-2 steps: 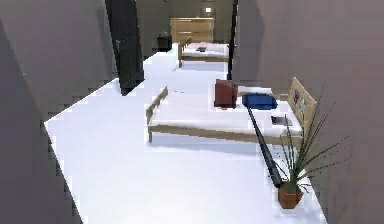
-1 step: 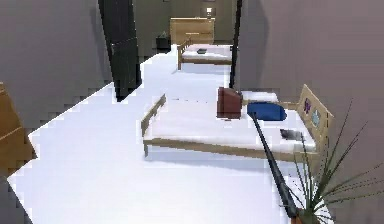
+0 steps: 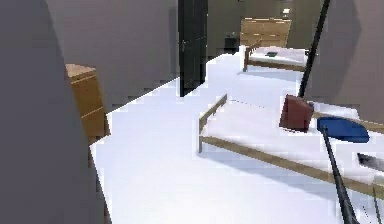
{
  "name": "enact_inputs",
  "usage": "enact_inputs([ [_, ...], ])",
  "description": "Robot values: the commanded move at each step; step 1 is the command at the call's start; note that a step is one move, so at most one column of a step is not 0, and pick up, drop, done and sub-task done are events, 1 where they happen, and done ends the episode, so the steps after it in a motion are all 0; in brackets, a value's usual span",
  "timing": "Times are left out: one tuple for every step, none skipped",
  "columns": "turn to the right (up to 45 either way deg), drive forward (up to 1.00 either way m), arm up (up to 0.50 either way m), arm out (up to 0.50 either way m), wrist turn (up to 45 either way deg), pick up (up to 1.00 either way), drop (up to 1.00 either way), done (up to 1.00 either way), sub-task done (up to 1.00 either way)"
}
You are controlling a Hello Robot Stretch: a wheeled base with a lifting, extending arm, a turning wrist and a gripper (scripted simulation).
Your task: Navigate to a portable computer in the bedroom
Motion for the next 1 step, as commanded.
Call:
enact_inputs([
  [0.0, 0.55, 0.0, 0.0, 0.0, 0.0, 0.0, 0.0, 0.0],
])
